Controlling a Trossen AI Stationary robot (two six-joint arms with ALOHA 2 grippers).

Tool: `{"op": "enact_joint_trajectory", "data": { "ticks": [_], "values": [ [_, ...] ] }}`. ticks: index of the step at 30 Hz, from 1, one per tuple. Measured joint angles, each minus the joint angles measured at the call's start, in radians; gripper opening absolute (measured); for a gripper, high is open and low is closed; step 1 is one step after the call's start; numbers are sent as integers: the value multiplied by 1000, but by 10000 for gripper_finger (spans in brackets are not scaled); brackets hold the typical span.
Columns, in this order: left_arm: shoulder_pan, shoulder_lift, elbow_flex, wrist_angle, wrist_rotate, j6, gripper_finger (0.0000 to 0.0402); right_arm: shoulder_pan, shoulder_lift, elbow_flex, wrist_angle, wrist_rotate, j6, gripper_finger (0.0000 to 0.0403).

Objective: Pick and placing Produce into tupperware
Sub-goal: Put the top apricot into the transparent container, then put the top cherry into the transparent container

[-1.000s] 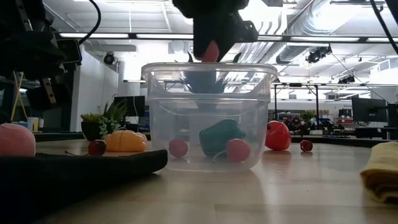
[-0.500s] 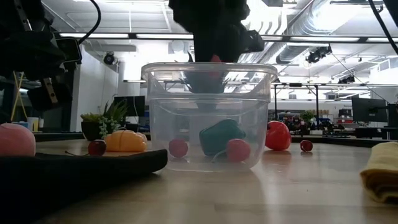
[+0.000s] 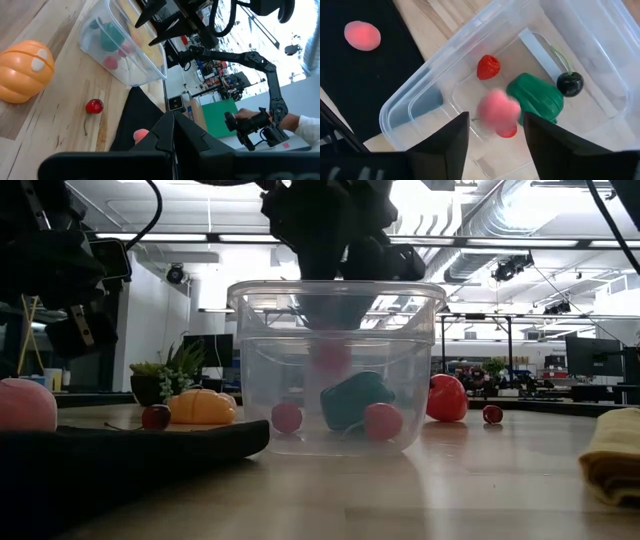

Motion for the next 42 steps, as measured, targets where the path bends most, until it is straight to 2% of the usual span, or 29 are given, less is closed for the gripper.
{"op": "enact_joint_trajectory", "data": {
  "ticks": [9, 13, 16, 20, 26, 30, 34, 39, 42],
  "values": [
    [0, 0, 0, 0, 0, 0, 1, 0, 0, 38, -11, 61, 0, 191],
    [0, 0, 0, 0, 0, 0, 1, -6, -4, 120, -136, 153, 0, 182],
    [0, 0, 0, 0, 0, 0, 1, -13, -7, 196, -304, 224, 14, 176],
    [0, 0, 0, 0, 0, 0, 1, -28, -7, 266, -497, 265, 44, 173],
    [0, 0, 0, 0, 0, 0, 1, -48, -40, 266, -489, 297, 7, 172],
    [0, 0, 0, -1, 0, 0, 1, -66, -89, 196, -491, 322, 18, 172],
    [0, 0, 0, 0, 4, 0, 1, -77, -166, 55, -490, 313, 51, 172],
    [0, 0, 0, 0, 8, 0, 1, -76, -342, -230, -430, 290, 177, 172],
    [0, 0, 0, 0, 7, 0, 1, -69, -486, -443, -259, 231, 284, 172]
  ]
}}
